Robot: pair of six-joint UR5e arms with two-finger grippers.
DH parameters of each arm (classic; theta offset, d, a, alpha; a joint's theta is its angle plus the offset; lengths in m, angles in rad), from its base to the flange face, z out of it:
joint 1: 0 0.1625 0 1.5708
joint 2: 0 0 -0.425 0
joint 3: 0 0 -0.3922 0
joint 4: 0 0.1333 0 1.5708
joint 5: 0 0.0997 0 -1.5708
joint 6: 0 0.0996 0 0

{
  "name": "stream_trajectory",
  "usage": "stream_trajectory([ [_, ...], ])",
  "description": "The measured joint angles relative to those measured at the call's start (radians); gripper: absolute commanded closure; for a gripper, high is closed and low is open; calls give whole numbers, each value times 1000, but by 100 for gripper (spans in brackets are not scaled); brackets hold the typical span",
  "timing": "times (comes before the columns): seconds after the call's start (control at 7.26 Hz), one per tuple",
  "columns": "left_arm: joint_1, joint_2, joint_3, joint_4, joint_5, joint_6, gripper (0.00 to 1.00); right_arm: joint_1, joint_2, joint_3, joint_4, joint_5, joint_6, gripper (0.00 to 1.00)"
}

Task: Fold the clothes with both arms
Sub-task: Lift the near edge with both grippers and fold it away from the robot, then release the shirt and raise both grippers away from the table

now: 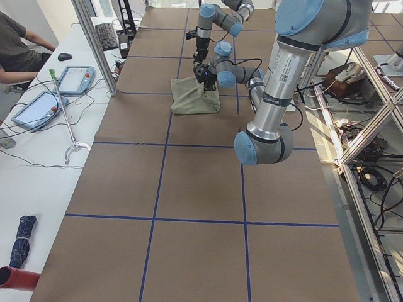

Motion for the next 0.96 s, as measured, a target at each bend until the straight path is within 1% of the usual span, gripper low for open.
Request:
stream_trajectory([
  [0.28, -30, -44, 72, -15, -1, 7, 100, 32, 62, -149, 92, 11, 4, 100],
  [0.41, -52, -63, 118, -38, -1, 7, 31, 49, 74, -193, 125, 21, 6, 60],
  [0.55, -89, -81, 180, -64, -1, 17, 0, 65, 89, -235, 141, 29, 4, 1],
  [0.83, -192, -123, 279, -90, -1, 158, 0, 103, 151, -362, 202, 21, -4, 0],
  [0.96, -231, -131, 316, -100, -2, 224, 0, 117, 167, -404, 235, 19, -4, 0],
])
